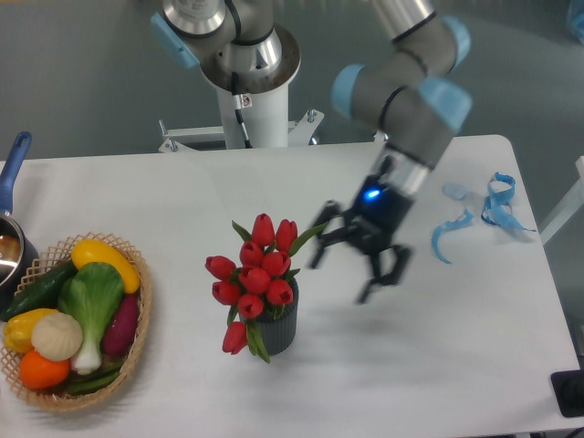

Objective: Insert the flowers into the vase

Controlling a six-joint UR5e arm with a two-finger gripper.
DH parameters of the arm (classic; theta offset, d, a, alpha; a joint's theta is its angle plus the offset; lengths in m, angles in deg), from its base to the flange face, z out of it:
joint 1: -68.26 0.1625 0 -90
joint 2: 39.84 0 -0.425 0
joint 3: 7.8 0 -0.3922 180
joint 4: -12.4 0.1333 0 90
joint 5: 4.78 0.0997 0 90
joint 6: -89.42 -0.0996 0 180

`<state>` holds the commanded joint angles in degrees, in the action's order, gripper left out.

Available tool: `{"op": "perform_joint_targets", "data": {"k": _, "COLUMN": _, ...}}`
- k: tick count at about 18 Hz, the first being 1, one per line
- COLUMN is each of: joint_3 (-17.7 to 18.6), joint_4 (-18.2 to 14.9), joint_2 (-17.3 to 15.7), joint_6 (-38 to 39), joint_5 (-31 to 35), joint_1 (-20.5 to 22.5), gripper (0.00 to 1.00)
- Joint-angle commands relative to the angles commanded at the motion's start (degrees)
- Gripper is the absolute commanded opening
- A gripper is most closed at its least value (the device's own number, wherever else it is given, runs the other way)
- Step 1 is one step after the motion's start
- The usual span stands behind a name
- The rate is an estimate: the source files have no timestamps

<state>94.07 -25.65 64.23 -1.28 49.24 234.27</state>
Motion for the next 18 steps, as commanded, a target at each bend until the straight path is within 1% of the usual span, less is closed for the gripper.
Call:
{"op": "perform_joint_targets", "data": {"k": 2, "joint_3": -2.3, "joint_4": -0.6, "joint_2": -2.4, "joint_6": -0.3, "joint_5": 6.5, "joint_1": 2.6, "gripper": 1.00}}
{"op": "perform_joint_targets", "data": {"k": 3, "joint_3": -2.8, "joint_4": -1.5, "joint_2": -3.6, "joint_6": -0.4, "joint_5": 8.7, "joint_1": 2.5, "gripper": 1.00}}
{"op": "perform_joint_targets", "data": {"k": 4, "joint_3": -2.8, "joint_4": -3.1, "joint_2": -5.8, "joint_6": -1.8, "joint_5": 11.6, "joint_1": 2.4, "gripper": 1.00}}
{"op": "perform_joint_targets", "data": {"k": 5, "joint_3": -2.5, "joint_4": -5.7, "joint_2": -8.2, "joint_6": -4.9, "joint_5": 15.5, "joint_1": 2.4, "gripper": 1.00}}
{"op": "perform_joint_targets", "data": {"k": 7, "joint_3": -1.5, "joint_4": -12.7, "joint_2": -13.2, "joint_6": -13.1, "joint_5": 24.9, "joint_1": 2.4, "gripper": 1.00}}
{"op": "perform_joint_targets", "data": {"k": 8, "joint_3": -1.9, "joint_4": -15.4, "joint_2": -14.8, "joint_6": -17.5, "joint_5": 27.4, "joint_1": 2.6, "gripper": 1.00}}
{"op": "perform_joint_targets", "data": {"k": 10, "joint_3": -3.3, "joint_4": -21.6, "joint_2": -17.7, "joint_6": -21.4, "joint_5": 28.1, "joint_1": 3.6, "gripper": 1.00}}
{"op": "perform_joint_targets", "data": {"k": 11, "joint_3": -3.1, "joint_4": -23.8, "joint_2": -19.0, "joint_6": -22.1, "joint_5": 28.1, "joint_1": 4.3, "gripper": 1.00}}
{"op": "perform_joint_targets", "data": {"k": 13, "joint_3": -1.6, "joint_4": -25.6, "joint_2": -20.5, "joint_6": -24.6, "joint_5": 28.2, "joint_1": 4.6, "gripper": 1.00}}
{"op": "perform_joint_targets", "data": {"k": 14, "joint_3": -0.7, "joint_4": -25.5, "joint_2": -21.2, "joint_6": -25.8, "joint_5": 28.2, "joint_1": 4.6, "gripper": 1.00}}
{"op": "perform_joint_targets", "data": {"k": 17, "joint_3": -0.3, "joint_4": -25.3, "joint_2": -20.4, "joint_6": -26.5, "joint_5": 28.7, "joint_1": 5.6, "gripper": 1.00}}
{"op": "perform_joint_targets", "data": {"k": 18, "joint_3": -0.2, "joint_4": -24.9, "joint_2": -18.8, "joint_6": -26.4, "joint_5": 28.7, "joint_1": 5.4, "gripper": 1.00}}
